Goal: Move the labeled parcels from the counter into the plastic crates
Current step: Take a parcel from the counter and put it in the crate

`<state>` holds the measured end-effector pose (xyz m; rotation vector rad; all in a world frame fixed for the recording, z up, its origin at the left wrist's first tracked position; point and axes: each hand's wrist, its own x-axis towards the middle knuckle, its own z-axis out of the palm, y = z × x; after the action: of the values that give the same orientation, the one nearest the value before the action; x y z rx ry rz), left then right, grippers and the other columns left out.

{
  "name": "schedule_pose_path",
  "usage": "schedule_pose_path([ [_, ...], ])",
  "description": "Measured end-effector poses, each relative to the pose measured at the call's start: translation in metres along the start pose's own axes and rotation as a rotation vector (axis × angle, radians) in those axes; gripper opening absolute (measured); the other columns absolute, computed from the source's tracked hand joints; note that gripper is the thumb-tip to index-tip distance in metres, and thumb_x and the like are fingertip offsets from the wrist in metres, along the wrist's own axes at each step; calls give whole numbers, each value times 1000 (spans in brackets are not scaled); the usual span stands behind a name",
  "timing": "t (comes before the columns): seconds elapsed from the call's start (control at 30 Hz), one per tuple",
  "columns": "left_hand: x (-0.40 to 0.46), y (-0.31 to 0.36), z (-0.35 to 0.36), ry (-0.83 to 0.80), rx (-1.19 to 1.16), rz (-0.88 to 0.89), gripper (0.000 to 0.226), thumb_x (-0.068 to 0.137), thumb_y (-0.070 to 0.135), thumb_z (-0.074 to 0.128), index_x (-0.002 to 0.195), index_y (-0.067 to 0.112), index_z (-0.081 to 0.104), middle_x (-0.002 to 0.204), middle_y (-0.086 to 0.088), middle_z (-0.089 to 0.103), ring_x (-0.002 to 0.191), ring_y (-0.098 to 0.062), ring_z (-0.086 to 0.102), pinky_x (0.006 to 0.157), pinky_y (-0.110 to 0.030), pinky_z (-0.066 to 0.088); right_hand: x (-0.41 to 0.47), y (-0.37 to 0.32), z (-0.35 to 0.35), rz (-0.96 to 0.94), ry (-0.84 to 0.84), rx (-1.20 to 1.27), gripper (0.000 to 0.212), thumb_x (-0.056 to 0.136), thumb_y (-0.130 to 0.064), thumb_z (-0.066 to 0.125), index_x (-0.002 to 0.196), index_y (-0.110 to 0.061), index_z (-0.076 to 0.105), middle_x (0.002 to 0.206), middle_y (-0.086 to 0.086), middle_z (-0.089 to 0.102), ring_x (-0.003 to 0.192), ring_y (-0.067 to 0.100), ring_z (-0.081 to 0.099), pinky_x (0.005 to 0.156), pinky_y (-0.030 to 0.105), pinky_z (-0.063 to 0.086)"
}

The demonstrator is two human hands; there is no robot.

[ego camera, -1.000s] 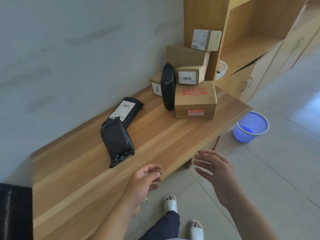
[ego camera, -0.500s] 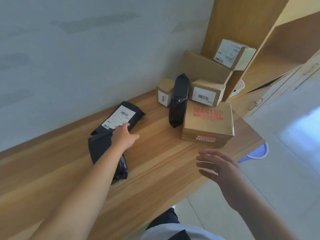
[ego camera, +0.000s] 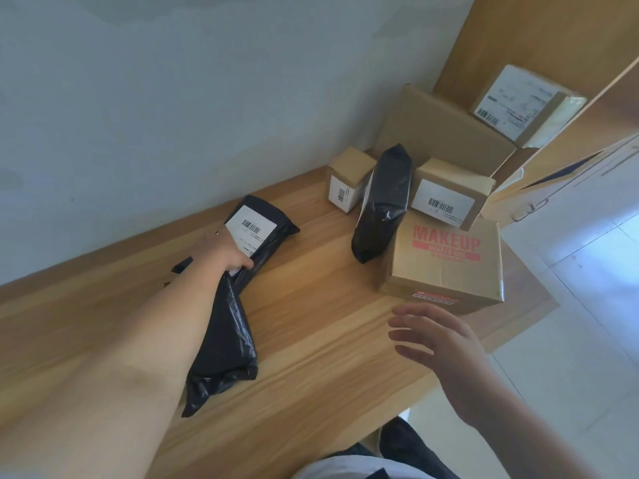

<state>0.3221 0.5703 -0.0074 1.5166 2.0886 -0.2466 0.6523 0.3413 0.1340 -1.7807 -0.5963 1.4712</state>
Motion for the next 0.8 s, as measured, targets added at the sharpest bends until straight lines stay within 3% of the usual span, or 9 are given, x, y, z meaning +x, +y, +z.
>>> schedule_pose_path([
  [0.07,-5,0,-5,20,-5,38,84,53,39,95,123,18,54,120,-10,65,109,-31,63,90,-41,57,4,-4,5,8,-11,-13,15,97,-10,67,96,-15,82,97,9,80,95,26,76,89,43,61],
  [0.2,-24,-3,-19,129,44,116,118,61,43,96,154,18,27,147,-18,44,135,-39,45,100,-50,46,10,-19,9,-45,-58,-94,14,98,-11,68,98,-17,81,99,6,79,94,22,76,84,38,59],
  [0.27,-42,-8,-34,232,43,206,125,63,43,94,159,20,18,153,-18,39,138,-40,41,106,-52,41,11,-34,9,-140,-92,-167,18,98,-11,67,96,-22,81,100,2,79,95,19,76,84,35,56],
  [0.4,-93,-25,-62,420,100,471,125,61,38,94,159,19,18,152,-14,39,139,-37,39,116,-53,32,8,-69,16,-379,-198,-324,25,96,-14,69,97,-37,80,102,-10,79,97,10,73,83,29,55],
  [0.47,-123,-33,-72,478,197,569,123,64,36,92,160,20,17,153,-12,36,141,-35,34,123,-53,24,5,-85,24,-524,-242,-432,22,96,-21,70,100,-42,77,105,-18,76,96,0,71,78,24,52],
  [0.53,-153,-39,-77,516,292,656,118,68,37,89,161,18,20,154,-12,36,143,-34,32,125,-51,18,2,-98,33,-658,-284,-544,19,92,-33,69,106,-47,72,107,-29,72,101,-5,67,83,23,50],
  [0.7,-224,-35,-69,548,508,787,114,72,38,86,161,23,16,158,-15,37,150,-35,29,128,-49,5,4,-118,53,-784,-398,-796,44,90,-39,76,127,-52,58,111,-46,53,107,-13,54,95,24,40],
  [0.8,-264,-24,-56,616,611,857,119,67,39,91,162,21,21,155,-18,40,147,-35,29,126,-48,4,7,-121,57,-677,-575,-985,71,86,-42,81,148,-40,47,133,-24,52,121,4,51,101,31,41],
])
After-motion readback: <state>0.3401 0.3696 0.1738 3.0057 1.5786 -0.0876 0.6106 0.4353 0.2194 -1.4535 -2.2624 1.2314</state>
